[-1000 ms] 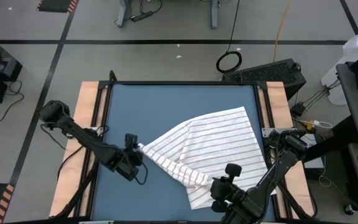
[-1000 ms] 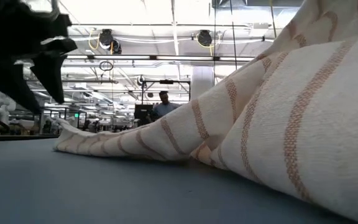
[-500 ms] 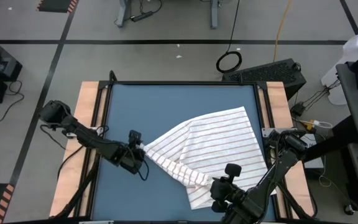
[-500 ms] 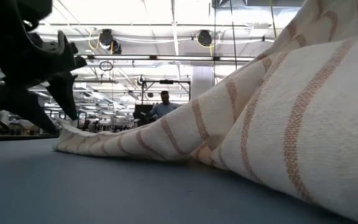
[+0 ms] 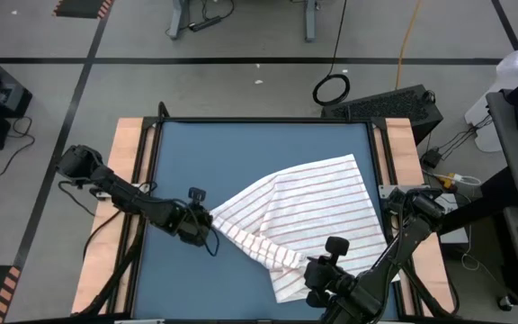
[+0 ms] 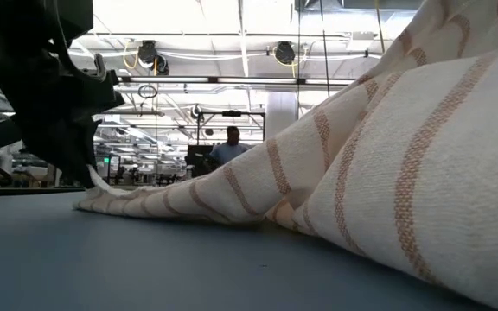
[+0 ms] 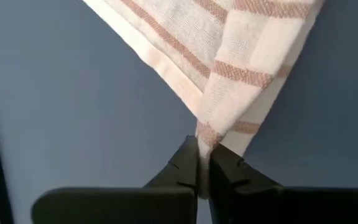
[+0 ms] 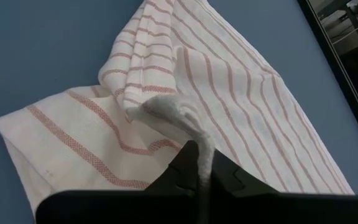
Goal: Roll towel
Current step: Fold the white towel
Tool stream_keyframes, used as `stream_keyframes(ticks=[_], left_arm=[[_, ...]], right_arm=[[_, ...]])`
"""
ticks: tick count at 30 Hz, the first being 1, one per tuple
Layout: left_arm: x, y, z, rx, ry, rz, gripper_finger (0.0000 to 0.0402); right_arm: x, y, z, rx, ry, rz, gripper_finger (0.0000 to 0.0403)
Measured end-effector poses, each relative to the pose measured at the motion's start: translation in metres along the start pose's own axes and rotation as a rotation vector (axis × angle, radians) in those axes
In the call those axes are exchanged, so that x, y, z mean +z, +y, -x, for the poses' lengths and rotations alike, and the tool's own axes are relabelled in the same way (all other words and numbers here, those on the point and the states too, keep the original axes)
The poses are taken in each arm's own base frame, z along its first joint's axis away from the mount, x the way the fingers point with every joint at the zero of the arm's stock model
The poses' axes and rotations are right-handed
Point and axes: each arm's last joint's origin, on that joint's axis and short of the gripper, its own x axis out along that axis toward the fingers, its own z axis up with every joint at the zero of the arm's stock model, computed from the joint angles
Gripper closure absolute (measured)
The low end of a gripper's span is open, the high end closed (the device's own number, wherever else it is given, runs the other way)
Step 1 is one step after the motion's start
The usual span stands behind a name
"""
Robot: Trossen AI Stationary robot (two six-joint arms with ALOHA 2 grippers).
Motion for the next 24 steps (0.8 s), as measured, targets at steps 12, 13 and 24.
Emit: stream_keyframes(ticks=[12,13,24], left_arm=[[0.0,0.005,0.023,0.048,-0.063,0.342,0.0389],[0.0,0.004,0.024,0.043,-0.075,0.385,0.0389],[0.001,-0.017,0.034,-0.117,-0.105,0.356,0.039]], right_arm=[[-0.006,0.014,0.006,0.1,-0.017,-0.064,0.0403],[-0.008,0.017,0.007,0.115,-0.024,-0.075,0.0403],[-0.048,0.041,-0.013,0.201,-0.057,-0.119,0.0403]])
